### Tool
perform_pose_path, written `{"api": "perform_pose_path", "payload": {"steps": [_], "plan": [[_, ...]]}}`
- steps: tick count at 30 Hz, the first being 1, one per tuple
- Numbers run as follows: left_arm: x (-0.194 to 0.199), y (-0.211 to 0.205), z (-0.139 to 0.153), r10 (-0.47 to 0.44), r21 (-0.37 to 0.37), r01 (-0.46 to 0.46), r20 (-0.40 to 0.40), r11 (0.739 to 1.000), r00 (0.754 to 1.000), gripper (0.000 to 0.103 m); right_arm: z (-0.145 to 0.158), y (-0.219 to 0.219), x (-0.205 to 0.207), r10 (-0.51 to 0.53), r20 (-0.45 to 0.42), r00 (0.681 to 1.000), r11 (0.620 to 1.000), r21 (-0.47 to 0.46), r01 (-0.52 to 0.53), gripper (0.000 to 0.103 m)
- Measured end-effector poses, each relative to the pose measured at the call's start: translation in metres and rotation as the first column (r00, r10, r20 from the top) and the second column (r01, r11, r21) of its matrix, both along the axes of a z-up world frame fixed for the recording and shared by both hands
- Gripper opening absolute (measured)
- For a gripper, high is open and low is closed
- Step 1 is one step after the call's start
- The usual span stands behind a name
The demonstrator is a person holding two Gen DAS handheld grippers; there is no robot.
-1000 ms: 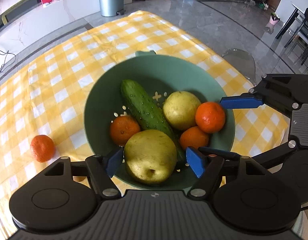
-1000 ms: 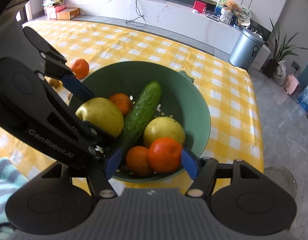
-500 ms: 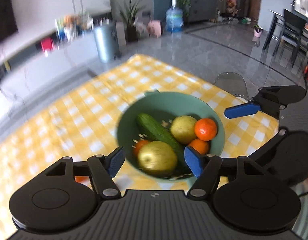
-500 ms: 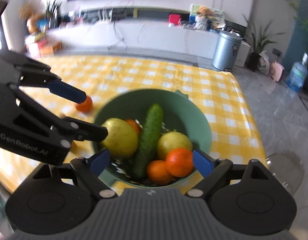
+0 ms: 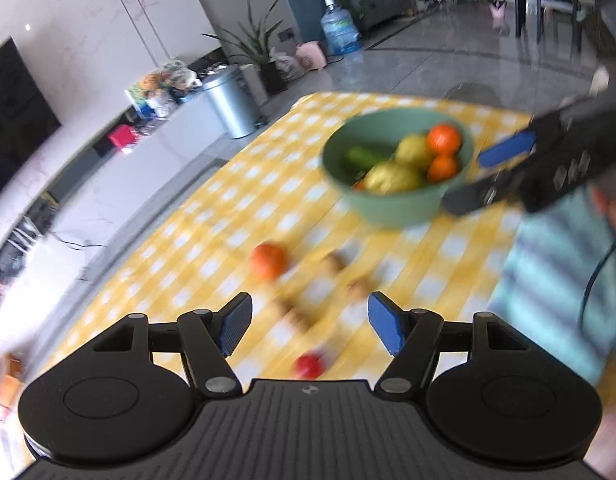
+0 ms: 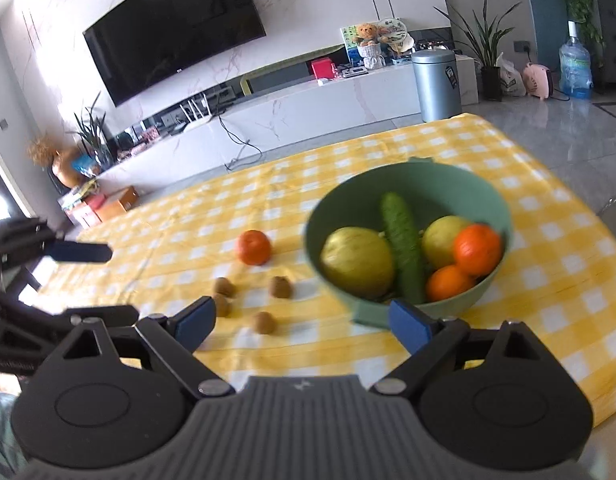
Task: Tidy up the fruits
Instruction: 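Withdraw both tools from the bowl toward the remaining fruit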
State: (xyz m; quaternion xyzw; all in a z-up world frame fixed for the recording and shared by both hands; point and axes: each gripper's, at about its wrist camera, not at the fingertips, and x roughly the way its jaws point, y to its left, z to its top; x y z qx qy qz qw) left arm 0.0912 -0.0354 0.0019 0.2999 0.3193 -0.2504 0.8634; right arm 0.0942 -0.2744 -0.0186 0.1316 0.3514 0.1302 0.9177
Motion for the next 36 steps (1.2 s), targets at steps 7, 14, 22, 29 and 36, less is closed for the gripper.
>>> {"api": "perform_pose_path", "payload": {"steps": [7, 14, 22, 29, 36], "plan": [[-0.015, 0.077, -0.026, 0.058, 0.114, -0.078, 0.170, 0.990, 0.984, 0.079, -0.004, 0.033, -0.012, 0.034, 0.002, 0.999, 0.999, -0.025, -0.034, 0.091], [-0.015, 0.161, -0.083, 0.082, 0.226, -0.144, 0.263, 0.964, 0.961, 0.079, -0.012, 0.043, -0.011, -0.008, -0.043, 0.999, 0.997, -0.083, 0.005, 0.091], [-0.006, 0.225, -0.104, 0.159, 0.268, -0.247, 0.309, 0.931, 0.938, 0.079, -0.024, 0.074, 0.003, 0.012, -0.091, 0.996, 0.992, -0.123, -0.023, 0.091], [-0.002, 0.249, -0.110, 0.179, 0.281, -0.266, 0.301, 0.922, 0.937, 0.079, -0.027, 0.106, 0.010, 0.079, -0.081, 0.994, 0.984, -0.154, -0.091, 0.091], [-0.003, 0.253, -0.102, 0.182, 0.279, -0.281, 0.332, 0.918, 0.925, 0.079, -0.031, 0.115, 0.015, 0.085, -0.093, 0.992, 0.980, -0.173, -0.100, 0.091]]}}
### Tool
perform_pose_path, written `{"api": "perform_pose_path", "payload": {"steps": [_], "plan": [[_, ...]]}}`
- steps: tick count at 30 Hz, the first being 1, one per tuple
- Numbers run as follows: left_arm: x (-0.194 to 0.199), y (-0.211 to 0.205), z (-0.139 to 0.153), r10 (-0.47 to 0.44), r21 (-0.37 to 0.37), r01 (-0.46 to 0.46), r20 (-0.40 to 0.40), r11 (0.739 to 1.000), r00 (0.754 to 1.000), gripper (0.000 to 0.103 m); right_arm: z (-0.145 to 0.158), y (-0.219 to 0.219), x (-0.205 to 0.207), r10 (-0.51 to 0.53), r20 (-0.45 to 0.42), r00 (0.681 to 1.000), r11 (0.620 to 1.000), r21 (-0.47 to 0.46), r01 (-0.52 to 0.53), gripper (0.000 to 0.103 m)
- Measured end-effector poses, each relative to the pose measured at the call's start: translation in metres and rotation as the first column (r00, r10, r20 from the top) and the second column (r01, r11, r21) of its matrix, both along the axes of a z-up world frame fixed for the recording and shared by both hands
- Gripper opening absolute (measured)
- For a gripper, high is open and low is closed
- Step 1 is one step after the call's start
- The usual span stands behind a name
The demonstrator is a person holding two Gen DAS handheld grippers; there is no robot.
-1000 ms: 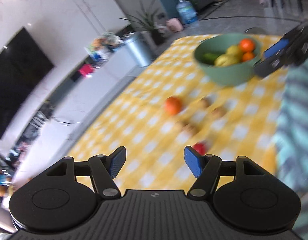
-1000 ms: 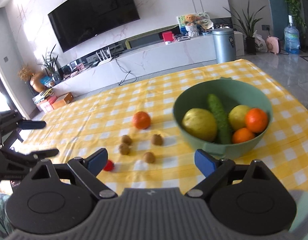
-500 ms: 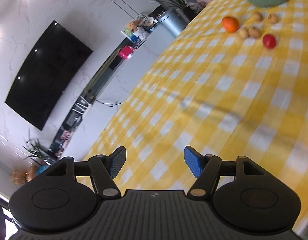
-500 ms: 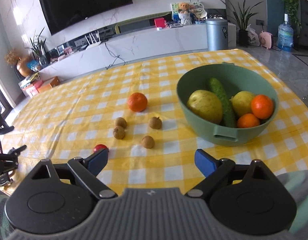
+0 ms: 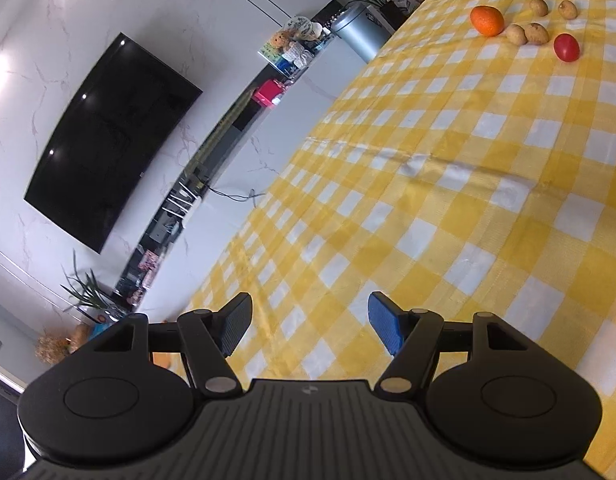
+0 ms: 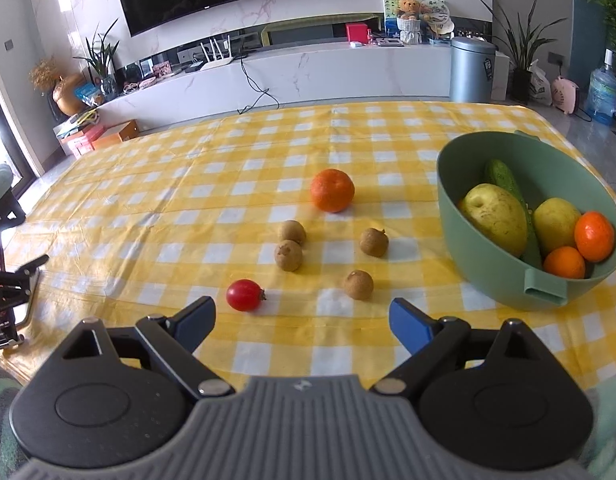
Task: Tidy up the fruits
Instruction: 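Withdraw both tools from the bowl toward the remaining fruit, then grasp the red tomato with the left tool while the right tool grasps a brown fruit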
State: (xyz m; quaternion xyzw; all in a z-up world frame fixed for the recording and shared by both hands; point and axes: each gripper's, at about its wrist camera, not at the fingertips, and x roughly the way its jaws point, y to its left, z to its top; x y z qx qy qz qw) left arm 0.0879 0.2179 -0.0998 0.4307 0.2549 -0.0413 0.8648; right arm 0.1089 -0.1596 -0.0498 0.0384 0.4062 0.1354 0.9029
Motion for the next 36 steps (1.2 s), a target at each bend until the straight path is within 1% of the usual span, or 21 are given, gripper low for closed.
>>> {"api": "perform_pose_path", "payload": {"steps": [5, 7, 9, 12, 14, 15, 16, 18, 21, 24, 25, 27, 29, 31, 34, 36], "plan": [[0.004, -0.007, 0.025, -0.014, -0.015, 0.015, 0.082, 1.000, 0.997, 0.079, -0.001, 0.002, 0.004, -0.006, 0.003, 1.000, 1.000, -0.004, 0.006, 0.091], [0.008, -0.015, 0.033, -0.034, -0.018, 0.035, 0.087, 0.999, 0.996, 0.079, -0.001, 0.003, 0.005, -0.006, 0.002, 1.000, 1.000, -0.005, 0.006, 0.091], [0.014, -0.025, 0.039, -0.052, -0.035, 0.055, 0.061, 0.998, 0.997, 0.079, -0.003, 0.004, 0.007, -0.006, 0.000, 1.000, 1.000, -0.009, 0.006, 0.091], [0.024, -0.042, 0.045, -0.077, -0.082, 0.079, 0.022, 0.994, 0.997, 0.079, -0.005, 0.007, 0.007, 0.008, 0.006, 1.000, 1.000, -0.023, -0.008, 0.089], [0.031, -0.053, 0.049, -0.094, -0.132, 0.091, -0.020, 0.987, 0.995, 0.079, -0.007, 0.008, 0.009, 0.016, 0.011, 1.000, 0.999, -0.046, -0.016, 0.085], [0.034, -0.058, 0.051, -0.104, -0.162, 0.096, -0.044, 0.982, 0.994, 0.079, -0.008, 0.008, 0.010, 0.016, 0.012, 1.000, 0.998, -0.056, -0.015, 0.082], [0.038, -0.062, 0.053, -0.117, -0.191, 0.102, -0.072, 0.976, 0.991, 0.079, -0.010, 0.008, 0.012, 0.013, 0.011, 1.000, 0.998, -0.065, -0.012, 0.078], [0.042, -0.073, 0.055, -0.146, -0.240, 0.113, -0.123, 0.964, 0.982, 0.079, -0.013, 0.005, 0.016, 0.002, 0.007, 1.000, 0.997, -0.078, -0.002, 0.074], [0.043, -0.092, 0.054, -0.197, -0.297, 0.134, -0.192, 0.945, 0.962, 0.079, -0.019, 0.000, 0.022, -0.015, -0.003, 1.000, 0.996, -0.091, 0.015, 0.065], [0.046, -0.115, 0.051, -0.247, -0.345, 0.152, -0.251, 0.926, 0.936, 0.079, -0.025, -0.005, 0.029, -0.027, -0.024, 0.999, 0.997, -0.074, 0.025, 0.059], [0.047, -0.122, 0.050, -0.266, -0.361, 0.159, -0.269, 0.919, 0.926, 0.079, -0.026, -0.006, 0.031, -0.026, -0.025, 0.999, 0.997, -0.070, 0.024, 0.057], [0.048, -0.137, 0.046, -0.305, -0.394, 0.171, -0.310, 0.903, 0.900, 0.079, -0.028, -0.006, 0.033, -0.023, -0.016, 1.000, 0.997, -0.076, 0.022, 0.055], [0.049, -0.152, 0.040, -0.339, -0.413, 0.183, -0.346, 0.892, 0.875, 0.079, -0.030, -0.006, 0.036, -0.024, -0.007, 1.000, 0.996, -0.081, 0.023, 0.055], [0.050, -0.165, 0.033, -0.365, -0.429, 0.192, -0.369, 0.883, 0.855, 0.078, -0.032, -0.006, 0.038, -0.021, -0.001, 1.000, 0.996, -0.082, 0.020, 0.051], [0.054, -0.181, 0.023, -0.383, -0.450, 0.189, -0.390, 0.873, 0.837, 0.076, -0.037, -0.007, 0.041, -0.016, -0.002, 1.000, 0.997, -0.079, 0.016, 0.048], [0.058, -0.188, 0.017, -0.382, -0.462, 0.176, -0.402, 0.869, 0.832, 0.071, -0.039, -0.009, 0.043, -0.022, -0.007, 1.000, 0.997, -0.074, 0.021, 0.045]]}}
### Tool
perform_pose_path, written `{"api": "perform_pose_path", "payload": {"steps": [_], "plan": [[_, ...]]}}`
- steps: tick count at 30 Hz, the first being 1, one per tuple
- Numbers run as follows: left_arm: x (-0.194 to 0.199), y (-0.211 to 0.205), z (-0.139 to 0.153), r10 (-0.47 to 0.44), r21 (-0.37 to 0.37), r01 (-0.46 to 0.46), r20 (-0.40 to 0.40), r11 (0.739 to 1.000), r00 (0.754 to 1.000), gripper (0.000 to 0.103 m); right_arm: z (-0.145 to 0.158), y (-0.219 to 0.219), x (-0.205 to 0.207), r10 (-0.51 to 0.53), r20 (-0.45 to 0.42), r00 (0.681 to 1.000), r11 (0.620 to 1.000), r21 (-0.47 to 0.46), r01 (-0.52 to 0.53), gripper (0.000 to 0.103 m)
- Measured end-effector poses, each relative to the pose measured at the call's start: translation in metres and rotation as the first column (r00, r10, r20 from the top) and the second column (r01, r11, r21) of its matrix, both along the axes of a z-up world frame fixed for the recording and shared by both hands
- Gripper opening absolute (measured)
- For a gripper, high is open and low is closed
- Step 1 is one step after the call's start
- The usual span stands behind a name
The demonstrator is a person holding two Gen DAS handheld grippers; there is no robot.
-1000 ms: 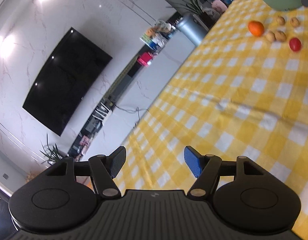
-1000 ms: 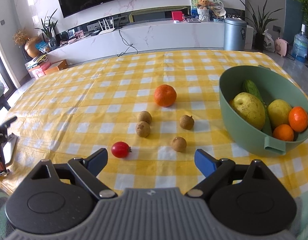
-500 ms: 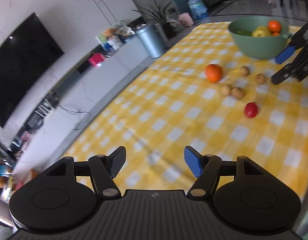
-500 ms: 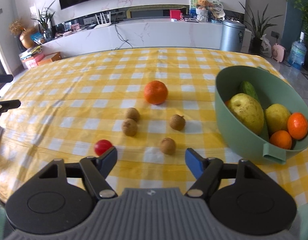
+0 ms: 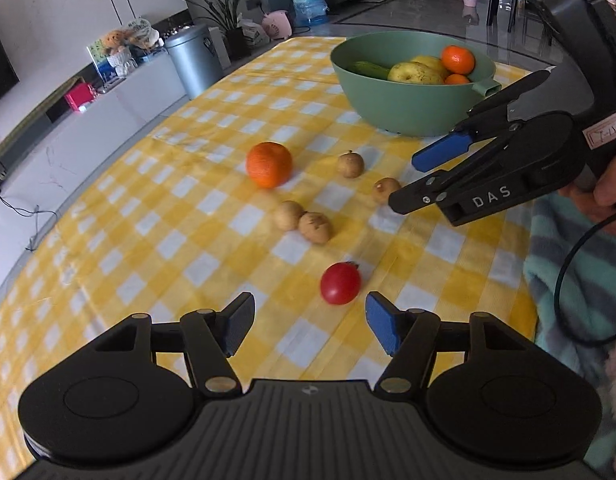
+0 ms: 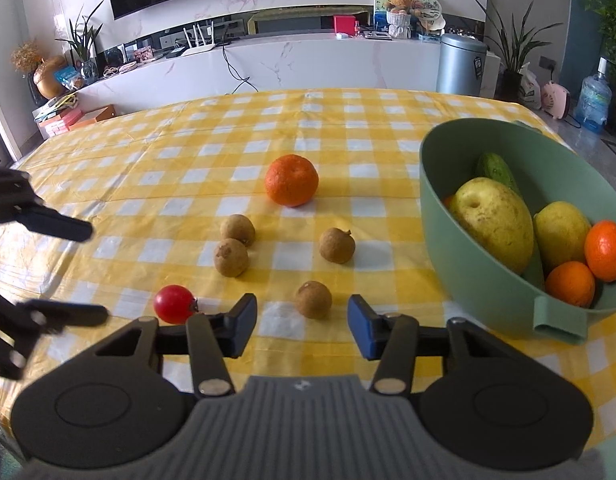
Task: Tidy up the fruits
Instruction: 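Grasp the red tomato with the left tool while the right tool grasps a brown fruit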
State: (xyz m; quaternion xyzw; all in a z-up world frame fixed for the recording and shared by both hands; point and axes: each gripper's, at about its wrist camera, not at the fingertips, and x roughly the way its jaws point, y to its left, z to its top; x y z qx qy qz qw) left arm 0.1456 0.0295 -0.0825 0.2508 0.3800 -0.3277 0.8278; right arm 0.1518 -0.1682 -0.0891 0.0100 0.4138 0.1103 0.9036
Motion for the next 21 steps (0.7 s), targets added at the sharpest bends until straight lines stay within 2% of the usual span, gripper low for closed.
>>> {"api": "perform_pose_path", "payload": {"steps": [5, 9, 14, 17, 19, 21], "plan": [[0.009, -0.014, -0.013, 0.009, -0.014, -0.010, -0.047, 1.000, 0.999, 0.064, -0.004, -0.004, 0.006, -0.018, -0.007, 1.000, 0.999, 0.027, 0.018, 0.040], [0.015, -0.020, -0.021, 0.026, -0.022, -0.028, -0.082, 0.999, 0.996, 0.053, -0.008, -0.002, 0.009, -0.017, -0.013, 1.000, 1.000, 0.026, 0.017, 0.036], [0.021, -0.024, -0.026, 0.040, -0.027, -0.043, -0.107, 0.999, 0.994, 0.046, -0.013, -0.002, 0.012, -0.020, -0.031, 0.999, 0.999, 0.035, 0.021, 0.033], [0.023, -0.026, -0.028, 0.046, -0.019, -0.048, -0.120, 0.999, 0.992, 0.038, -0.014, -0.003, 0.014, -0.021, -0.042, 0.999, 0.999, 0.039, 0.023, 0.025], [0.022, -0.026, -0.028, 0.046, -0.019, -0.048, -0.119, 0.999, 0.992, 0.037, -0.016, -0.002, 0.015, -0.022, -0.050, 0.999, 0.999, 0.037, 0.024, 0.019], [0.022, -0.026, -0.028, 0.046, -0.017, -0.048, -0.118, 0.999, 0.992, 0.037, -0.017, -0.002, 0.016, -0.023, -0.055, 0.998, 0.999, 0.037, 0.025, 0.019]]}}
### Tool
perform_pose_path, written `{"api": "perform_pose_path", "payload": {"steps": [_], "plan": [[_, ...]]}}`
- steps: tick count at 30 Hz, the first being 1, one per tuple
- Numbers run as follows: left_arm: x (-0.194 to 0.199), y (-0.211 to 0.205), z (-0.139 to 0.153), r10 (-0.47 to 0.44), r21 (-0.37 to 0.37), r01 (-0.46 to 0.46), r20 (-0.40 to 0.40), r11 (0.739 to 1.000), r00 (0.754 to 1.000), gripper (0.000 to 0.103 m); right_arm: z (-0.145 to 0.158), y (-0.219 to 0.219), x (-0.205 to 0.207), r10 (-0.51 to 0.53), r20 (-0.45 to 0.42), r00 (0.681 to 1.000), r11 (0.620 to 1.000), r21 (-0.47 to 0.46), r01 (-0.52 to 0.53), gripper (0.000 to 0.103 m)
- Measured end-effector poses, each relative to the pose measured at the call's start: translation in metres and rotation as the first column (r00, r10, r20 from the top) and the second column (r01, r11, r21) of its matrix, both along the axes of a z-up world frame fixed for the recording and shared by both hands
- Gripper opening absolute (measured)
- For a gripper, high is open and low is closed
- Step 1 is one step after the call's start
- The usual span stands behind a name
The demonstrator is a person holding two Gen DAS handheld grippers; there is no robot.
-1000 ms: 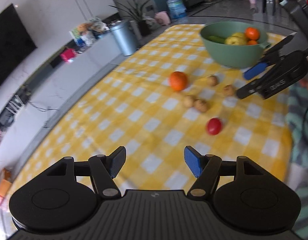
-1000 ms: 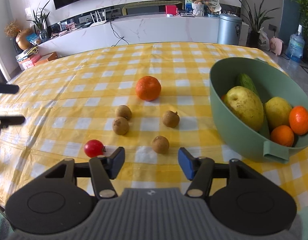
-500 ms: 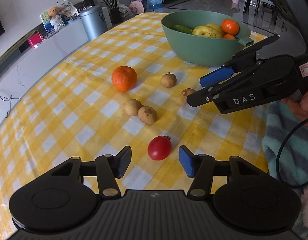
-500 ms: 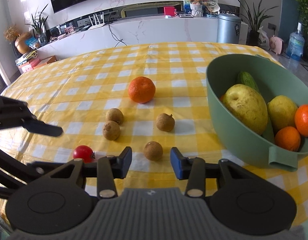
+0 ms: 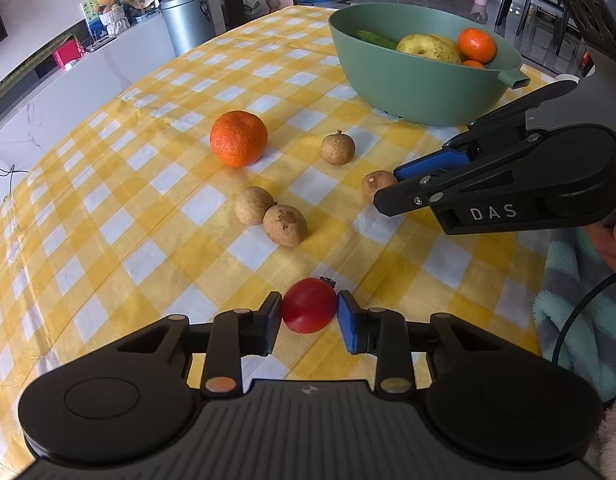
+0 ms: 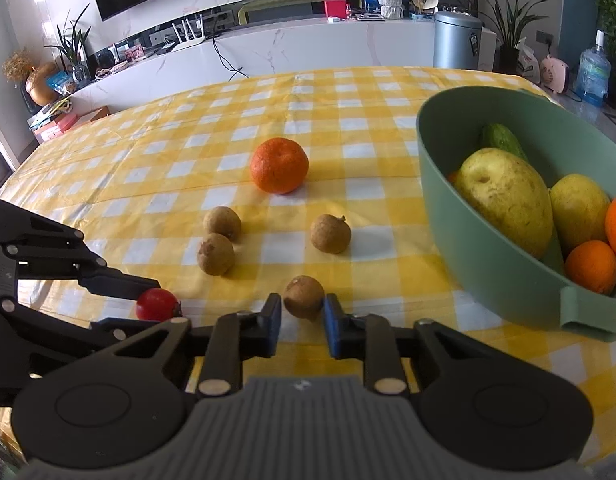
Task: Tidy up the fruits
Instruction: 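Grasp the red tomato with the left tool while the right tool grasps a brown fruit, then carry the tomato and brown fruit into the green bowl and open both tools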
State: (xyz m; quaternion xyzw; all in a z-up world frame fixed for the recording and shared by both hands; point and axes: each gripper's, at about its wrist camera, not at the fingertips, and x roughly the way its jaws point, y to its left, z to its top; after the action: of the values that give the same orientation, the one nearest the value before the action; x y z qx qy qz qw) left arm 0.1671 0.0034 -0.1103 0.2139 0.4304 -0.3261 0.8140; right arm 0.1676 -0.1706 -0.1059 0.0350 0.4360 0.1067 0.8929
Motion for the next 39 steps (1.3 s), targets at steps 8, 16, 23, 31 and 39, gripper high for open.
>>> {"api": "perform_pose_path", "payload": {"steps": [8, 16, 23, 31, 39], "plan": [[-0.006, -0.006, 0.005, 0.002, 0.026, -0.002, 0.025, 1.000, 1.000, 0.032, 0.002, -0.002, -0.003, -0.003, 0.011, 1.000, 1.000, 0.014, 0.003, 0.018], [-0.019, -0.015, 0.034, -0.001, 0.042, -0.002, 0.077, 0.999, 0.997, 0.031, 0.019, -0.010, -0.016, -0.008, 0.059, 0.998, 0.999, 0.049, 0.005, 0.017], [-0.032, -0.033, 0.064, -0.009, 0.040, 0.004, 0.119, 0.999, 0.993, 0.031, 0.049, -0.030, -0.037, -0.027, 0.129, 0.991, 0.997, 0.072, 0.018, 0.017], [-0.043, -0.067, 0.101, -0.027, 0.003, 0.027, 0.165, 1.000, 0.986, 0.031, 0.086, -0.068, -0.063, -0.069, 0.224, 0.972, 0.994, 0.102, 0.047, 0.017], [-0.031, -0.109, 0.126, -0.013, -0.068, 0.025, 0.168, 0.997, 0.986, 0.031, 0.104, -0.118, -0.073, -0.120, 0.270, 0.955, 0.991, 0.098, 0.096, 0.017]]}}
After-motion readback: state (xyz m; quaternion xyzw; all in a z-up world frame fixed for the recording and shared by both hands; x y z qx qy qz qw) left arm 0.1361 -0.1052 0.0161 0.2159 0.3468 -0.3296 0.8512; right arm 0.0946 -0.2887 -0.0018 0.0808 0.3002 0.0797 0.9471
